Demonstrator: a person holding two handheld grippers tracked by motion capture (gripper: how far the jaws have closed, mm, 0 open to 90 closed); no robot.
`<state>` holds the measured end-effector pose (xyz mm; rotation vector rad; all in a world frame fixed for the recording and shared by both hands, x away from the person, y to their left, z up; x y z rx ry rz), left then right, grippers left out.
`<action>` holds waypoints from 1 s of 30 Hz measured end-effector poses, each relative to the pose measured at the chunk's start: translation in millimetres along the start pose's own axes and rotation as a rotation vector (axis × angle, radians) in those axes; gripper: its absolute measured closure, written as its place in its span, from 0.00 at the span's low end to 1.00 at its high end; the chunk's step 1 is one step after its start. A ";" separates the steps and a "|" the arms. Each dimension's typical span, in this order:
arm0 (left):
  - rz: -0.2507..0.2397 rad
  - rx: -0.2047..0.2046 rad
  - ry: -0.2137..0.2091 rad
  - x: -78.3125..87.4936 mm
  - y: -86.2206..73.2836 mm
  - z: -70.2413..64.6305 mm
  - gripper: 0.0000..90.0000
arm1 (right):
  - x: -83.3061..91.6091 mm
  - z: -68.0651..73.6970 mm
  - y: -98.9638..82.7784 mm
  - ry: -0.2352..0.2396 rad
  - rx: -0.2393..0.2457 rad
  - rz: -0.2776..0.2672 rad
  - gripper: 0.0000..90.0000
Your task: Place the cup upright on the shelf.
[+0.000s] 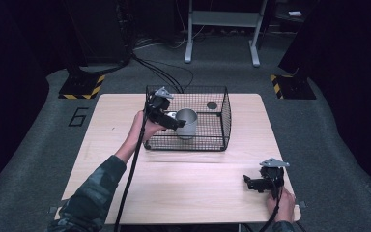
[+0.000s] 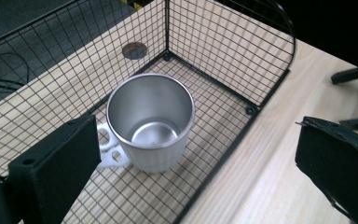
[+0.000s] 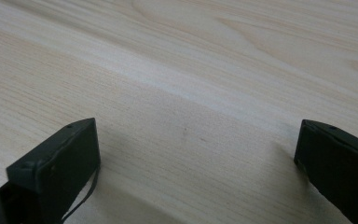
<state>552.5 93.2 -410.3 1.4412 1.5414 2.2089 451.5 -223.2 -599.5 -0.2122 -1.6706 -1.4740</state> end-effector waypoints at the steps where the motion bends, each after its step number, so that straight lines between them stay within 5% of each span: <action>1: -0.001 -0.004 0.002 4.0 -3.4 -1.4 0.00 | 0.1 0.3 0.0 0.001 -0.003 0.001 0.00; 8: -0.011 -0.016 0.008 29.9 -35.9 -8.5 0.00 | 0.0 -0.1 0.0 0.000 0.003 0.001 0.00; 20: -0.024 0.024 0.047 56.2 -108.7 -15.5 0.00 | 0.1 0.1 -0.4 0.000 0.004 0.005 0.00; 25: -0.001 0.060 0.082 61.3 -163.6 -16.9 0.00 | 0.1 0.0 -0.3 0.000 0.003 0.004 0.00; 26: -0.001 0.060 0.082 61.3 -163.6 -16.9 0.00 | 0.1 0.0 -0.3 0.000 0.003 0.004 0.00; 30: 0.056 0.118 0.131 57.1 -215.4 -4.5 0.00 | 0.1 0.0 -0.3 0.000 0.003 0.005 0.00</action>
Point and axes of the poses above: each handheld gripper's, and its own axes: x roughly backward along the jaws, y roughly out of its top, z roughly to its left, the point moved 10 cm from there along -x, roughly forward along the jaws, and after that the axes turned 7 degrees about y, right-handed, at the moved point
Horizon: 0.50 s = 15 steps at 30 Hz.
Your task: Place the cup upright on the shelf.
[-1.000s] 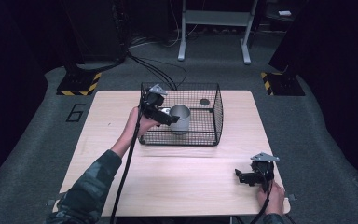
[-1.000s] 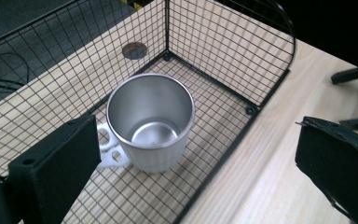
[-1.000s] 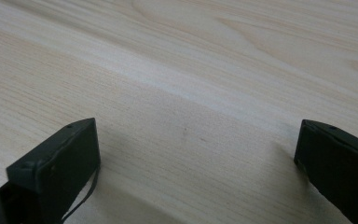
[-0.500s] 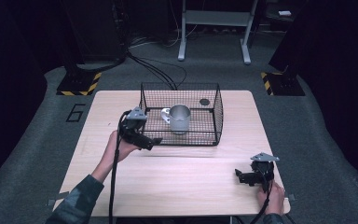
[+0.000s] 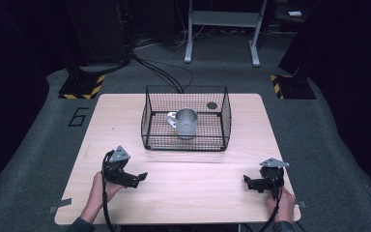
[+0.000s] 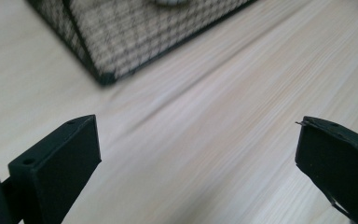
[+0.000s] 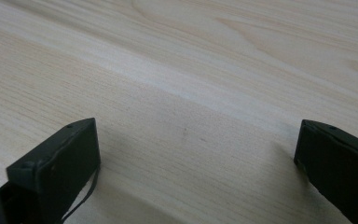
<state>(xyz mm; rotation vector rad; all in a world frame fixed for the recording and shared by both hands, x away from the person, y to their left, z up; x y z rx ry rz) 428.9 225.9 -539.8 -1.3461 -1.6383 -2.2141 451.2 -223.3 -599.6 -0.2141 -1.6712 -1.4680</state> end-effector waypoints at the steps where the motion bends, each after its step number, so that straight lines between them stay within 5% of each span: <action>1: 0.011 0.009 0.020 -1.8 -9.5 5.2 0.00 | 0.1 0.1 -0.1 0.000 -0.002 0.000 0.00; 9: 0.028 0.112 0.102 -10.0 -54.8 33.1 0.00 | 0.0 0.0 0.0 0.000 0.000 0.000 0.00; 15: 0.039 0.123 0.134 -15.0 -67.4 38.5 0.00 | -0.1 0.1 0.2 0.000 -0.001 -0.003 0.00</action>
Point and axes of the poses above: each handheld gripper's, and its own axes: x roughly backward along the jaws, y roughly out of its top, z roughly to its left, the point moved 10 cm from there along -x, roughly forward along the jaws, and after that the axes turned 7 degrees about y, right-handed, at the moved point
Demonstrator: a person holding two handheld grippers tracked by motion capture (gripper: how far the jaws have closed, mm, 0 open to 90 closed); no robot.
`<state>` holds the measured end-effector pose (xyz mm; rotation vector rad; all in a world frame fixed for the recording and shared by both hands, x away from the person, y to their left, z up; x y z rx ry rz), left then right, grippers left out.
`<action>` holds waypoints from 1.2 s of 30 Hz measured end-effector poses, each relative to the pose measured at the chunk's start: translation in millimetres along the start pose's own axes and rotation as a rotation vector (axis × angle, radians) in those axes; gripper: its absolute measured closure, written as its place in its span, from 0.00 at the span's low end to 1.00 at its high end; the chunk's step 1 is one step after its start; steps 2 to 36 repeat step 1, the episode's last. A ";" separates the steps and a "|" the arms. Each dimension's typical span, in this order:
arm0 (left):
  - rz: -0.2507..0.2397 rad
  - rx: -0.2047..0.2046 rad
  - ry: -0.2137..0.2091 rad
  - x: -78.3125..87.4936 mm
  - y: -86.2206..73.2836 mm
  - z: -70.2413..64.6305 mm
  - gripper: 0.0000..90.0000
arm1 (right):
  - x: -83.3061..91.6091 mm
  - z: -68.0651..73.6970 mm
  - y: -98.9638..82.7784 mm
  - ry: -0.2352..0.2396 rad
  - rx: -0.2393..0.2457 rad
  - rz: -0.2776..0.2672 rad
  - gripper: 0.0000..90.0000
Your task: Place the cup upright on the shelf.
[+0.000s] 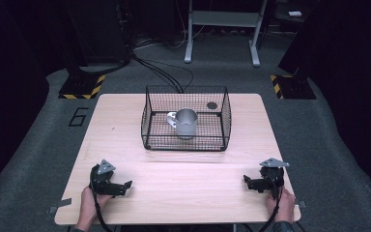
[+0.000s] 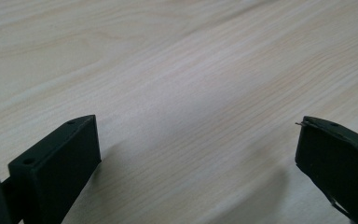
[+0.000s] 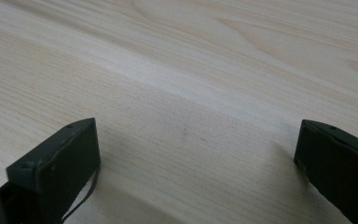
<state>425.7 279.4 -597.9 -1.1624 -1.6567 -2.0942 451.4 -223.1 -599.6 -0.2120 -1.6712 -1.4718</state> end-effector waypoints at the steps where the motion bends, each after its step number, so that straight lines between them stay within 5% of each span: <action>1: -0.004 -0.010 0.014 -1.2 -1.5 1.2 0.00 | 0.2 0.0 -0.3 0.000 0.001 0.004 0.00; 36: -0.004 -0.010 0.014 -1.2 -1.5 1.2 0.00 | 0.2 0.0 -0.3 0.000 0.001 0.004 0.00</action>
Point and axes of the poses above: each handheld gripper's, and its own axes: x roughly backward along the jaws, y roughly out of its top, z roughly to its left, the point moved 10 cm from there along -x, roughly forward along the jaws, and after that the axes turned 7 degrees about y, right-handed, at the moved point
